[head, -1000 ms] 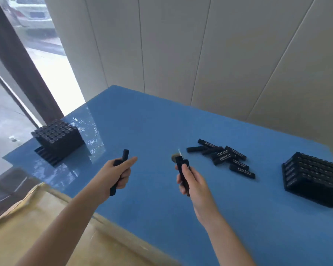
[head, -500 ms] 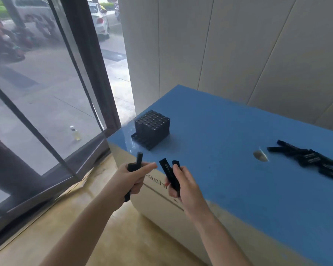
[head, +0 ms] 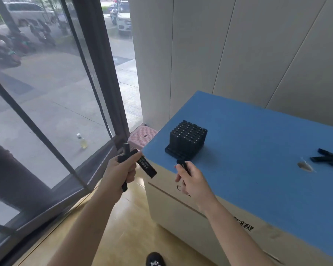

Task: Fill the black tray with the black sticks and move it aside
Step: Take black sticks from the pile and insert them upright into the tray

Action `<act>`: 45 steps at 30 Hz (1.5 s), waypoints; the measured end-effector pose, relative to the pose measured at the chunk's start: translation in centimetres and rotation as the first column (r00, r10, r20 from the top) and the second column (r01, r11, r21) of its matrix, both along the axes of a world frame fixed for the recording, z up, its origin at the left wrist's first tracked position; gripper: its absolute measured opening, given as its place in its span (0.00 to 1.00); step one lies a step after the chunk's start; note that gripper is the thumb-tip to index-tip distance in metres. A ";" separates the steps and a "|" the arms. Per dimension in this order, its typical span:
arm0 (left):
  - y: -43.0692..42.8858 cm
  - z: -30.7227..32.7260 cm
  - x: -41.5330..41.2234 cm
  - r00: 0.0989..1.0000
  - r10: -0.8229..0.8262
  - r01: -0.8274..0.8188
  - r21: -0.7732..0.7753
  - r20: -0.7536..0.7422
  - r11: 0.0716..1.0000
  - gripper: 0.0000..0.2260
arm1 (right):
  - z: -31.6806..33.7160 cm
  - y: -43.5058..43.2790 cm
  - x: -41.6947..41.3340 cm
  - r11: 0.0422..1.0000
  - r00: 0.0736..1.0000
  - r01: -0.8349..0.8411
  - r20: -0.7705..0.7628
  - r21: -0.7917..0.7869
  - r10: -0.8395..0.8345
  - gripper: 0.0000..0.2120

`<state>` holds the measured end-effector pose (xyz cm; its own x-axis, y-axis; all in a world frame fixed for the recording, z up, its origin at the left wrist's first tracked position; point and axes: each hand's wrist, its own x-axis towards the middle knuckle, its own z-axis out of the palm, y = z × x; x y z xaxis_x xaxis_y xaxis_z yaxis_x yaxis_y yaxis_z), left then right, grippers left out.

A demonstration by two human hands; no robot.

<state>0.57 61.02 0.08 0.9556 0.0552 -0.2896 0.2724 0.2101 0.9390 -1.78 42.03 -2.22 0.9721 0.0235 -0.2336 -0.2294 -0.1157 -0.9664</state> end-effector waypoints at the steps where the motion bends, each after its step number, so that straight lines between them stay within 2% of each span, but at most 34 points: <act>1: 0.9 -0.1 1.3 1.000 0.004 -0.004 0.002 -0.002 1.000 0.06 | -0.3 -0.1 1.1 1.000 1.000 0.014 -0.025 0.005 -0.014 0.10; 5: 2.9 -0.3 6.1 1.000 -0.019 0.019 0.031 0.000 0.999 0.06 | -0.8 -0.2 5.3 0.988 0.989 0.097 -0.119 0.121 -0.083 0.15; 9: 3.9 -0.1 9.8 0.996 -0.084 0.083 0.051 0.021 0.995 0.08 | -1.1 -0.9 7.5 0.990 0.987 0.128 -0.111 0.062 -0.120 0.14; 11: 4.4 -0.2 11.7 0.994 -0.104 0.103 0.063 0.019 0.993 0.08 | -1.2 -1.1 7.9 0.991 0.988 0.131 -0.072 -0.028 -0.133 0.10; 15: 4.6 -0.5 15.0 0.984 -0.178 0.177 0.064 0.015 0.982 0.12 | -1.4 -1.1 8.5 0.919 0.928 0.372 0.085 -0.134 -0.363 0.07; 17: 4.7 -0.7 16.5 0.970 -0.242 0.240 0.054 0.023 0.969 0.13 | -1.5 -1.2 8.9 0.861 0.891 0.447 0.197 -0.241 -0.408 0.06; 22: 4.4 -1.1 19.3 0.923 -0.386 0.386 0.037 -0.010 0.922 0.15 | -1.9 -0.4 9.8 0.679 0.835 0.539 0.424 -0.498 -0.351 0.07; 25: 4.0 -1.1 20.3 0.885 -0.465 0.465 0.049 -0.011 0.884 0.15 | -2.1 0.8 10.3 0.581 0.823 0.565 0.456 -0.586 -0.340 0.11; 27: 3.8 -1.0 20.8 0.856 -0.518 0.517 0.050 -0.006 0.854 0.11 | -2.1 1.5 10.8 0.546 0.816 0.577 0.463 -0.607 -0.346 0.11; 28: 3.6 -1.0 21.1 0.842 -0.540 0.540 0.044 -0.007 0.841 0.09 | -2.2 1.7 10.9 0.531 0.812 0.582 0.469 -0.616 -0.347 0.11; 33: 3.2 -1.0 22.1 0.816 -0.578 0.578 0.010 -0.013 0.816 0.13 | -2.4 2.3 11.4 0.485 0.818 0.575 0.484 -0.660 -0.311 0.07; 41: 2.7 -1.2 22.6 0.784 -0.621 0.621 0.003 -0.015 0.784 0.12 | -2.7 2.3 12.3 0.493 0.857 0.512 0.455 -0.704 -0.240 0.04; 45: 1.9 -1.5 22.2 0.786 -0.618 0.617 -0.041 -0.017 0.786 0.07 | -2.4 2.9 12.8 0.381 0.884 0.464 0.443 -0.800 -0.148 0.06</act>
<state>22.75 62.88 -1.45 0.7739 -0.5536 -0.3076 0.3800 0.0174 0.9248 11.06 44.90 -4.63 0.8824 -0.3479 0.3168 -0.2078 -0.8922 -0.4010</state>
